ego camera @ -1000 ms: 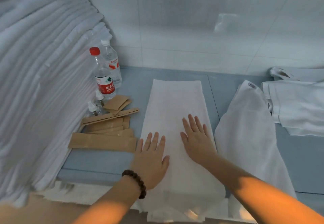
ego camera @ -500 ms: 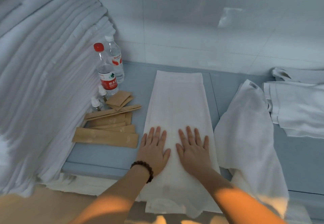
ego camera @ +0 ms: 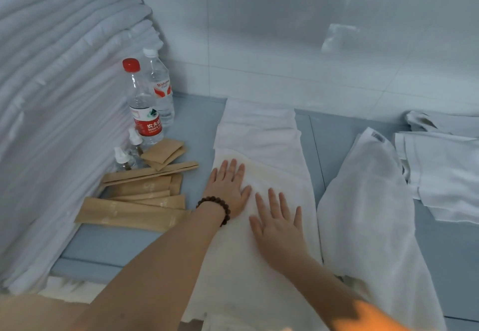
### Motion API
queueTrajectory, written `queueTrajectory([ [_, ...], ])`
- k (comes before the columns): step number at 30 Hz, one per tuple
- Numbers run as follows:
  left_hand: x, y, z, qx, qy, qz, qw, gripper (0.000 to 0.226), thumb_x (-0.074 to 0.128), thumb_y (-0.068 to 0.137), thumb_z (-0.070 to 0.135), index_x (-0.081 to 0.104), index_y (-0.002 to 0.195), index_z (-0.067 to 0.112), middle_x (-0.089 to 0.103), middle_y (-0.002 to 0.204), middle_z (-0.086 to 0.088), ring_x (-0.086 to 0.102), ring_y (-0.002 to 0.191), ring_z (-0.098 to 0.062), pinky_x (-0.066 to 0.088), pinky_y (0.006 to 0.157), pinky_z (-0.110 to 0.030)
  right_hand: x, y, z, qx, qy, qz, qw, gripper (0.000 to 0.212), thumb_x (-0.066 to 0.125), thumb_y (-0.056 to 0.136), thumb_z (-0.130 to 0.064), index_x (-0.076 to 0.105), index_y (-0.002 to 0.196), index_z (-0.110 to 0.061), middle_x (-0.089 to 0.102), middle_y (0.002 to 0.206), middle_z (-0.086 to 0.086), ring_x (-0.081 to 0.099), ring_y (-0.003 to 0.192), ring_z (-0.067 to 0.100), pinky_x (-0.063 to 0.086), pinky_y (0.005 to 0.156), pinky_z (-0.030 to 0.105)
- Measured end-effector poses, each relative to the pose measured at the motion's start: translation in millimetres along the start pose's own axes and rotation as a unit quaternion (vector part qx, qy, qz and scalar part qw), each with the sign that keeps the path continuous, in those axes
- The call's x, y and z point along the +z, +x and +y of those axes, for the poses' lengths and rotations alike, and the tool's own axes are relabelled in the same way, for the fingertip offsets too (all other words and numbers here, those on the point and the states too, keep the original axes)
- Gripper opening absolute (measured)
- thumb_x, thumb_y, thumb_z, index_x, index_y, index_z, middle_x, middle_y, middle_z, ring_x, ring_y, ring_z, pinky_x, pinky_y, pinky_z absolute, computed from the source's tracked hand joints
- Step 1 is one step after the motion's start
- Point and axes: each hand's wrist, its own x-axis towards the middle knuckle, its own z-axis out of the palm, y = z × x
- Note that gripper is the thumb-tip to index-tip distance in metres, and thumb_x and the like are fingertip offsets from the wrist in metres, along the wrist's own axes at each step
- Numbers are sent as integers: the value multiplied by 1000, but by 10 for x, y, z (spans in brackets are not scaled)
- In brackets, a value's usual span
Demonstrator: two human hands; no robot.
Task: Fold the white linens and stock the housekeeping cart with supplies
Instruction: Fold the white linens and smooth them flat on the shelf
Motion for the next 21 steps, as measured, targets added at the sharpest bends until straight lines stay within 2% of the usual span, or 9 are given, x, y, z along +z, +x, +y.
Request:
queueTrajectory([
  [2, -59, 71, -6, 2, 3, -18, 1000, 65, 13, 99, 51, -4, 153, 20, -12, 161, -4, -11, 147, -22, -5, 118, -40, 123, -113, -10, 6, -19, -13, 1000, 59, 5, 97, -54, -16, 149, -34, -23, 157, -4, -27, 143, 18, -17, 114, 51],
  [7, -301, -79, 50, -20, -25, -68, 997, 62, 12, 101, 47, -8, 153, 19, -14, 160, -2, -13, 147, -21, -6, 117, -41, 184, 88, 29, 8, -49, 32, 998, 61, 1, 94, -58, -14, 149, -35, -17, 159, -3, -22, 144, 21, -13, 114, 54],
  [11, -523, -777, -67, -27, -114, 7, 993, 56, 21, 103, 39, 6, 153, 18, -1, 161, -2, -6, 148, -18, -5, 117, -37, 100, 405, 87, -2, -53, 19, 998, 62, 3, 94, -58, -8, 150, -34, -13, 160, -2, -17, 146, 21, -10, 115, 55],
  [15, -697, -1685, -296, -69, -263, 64, 960, 50, 34, 103, 26, 24, 150, 15, 16, 159, -1, 6, 147, -12, 7, 121, -35, -3, 451, 96, -13, -57, -16, 998, 61, 9, 97, -56, -8, 151, -32, -14, 160, 0, -17, 146, 21, -8, 115, 56],
  [18, -724, -2197, -354, -86, -268, 97, 955, 46, 41, 100, 21, 36, 146, 17, 25, 150, 10, 13, 143, -5, 13, 117, -25, -67, 195, -57, -42, -23, -2, 999, 60, 12, 99, -54, -9, 151, -33, -14, 160, 0, -17, 146, 21, -8, 116, 53],
  [21, -650, -2574, -377, -105, -248, 159, 950, 38, 57, 93, 8, 55, 131, 10, 51, 134, 1, 43, 128, -16, 30, 104, -24, -40, -294, -292, -124, 3, 16, 992, 61, 17, 98, -54, -11, 149, -34, -15, 159, -1, -19, 145, 20, -9, 117, 49],
])
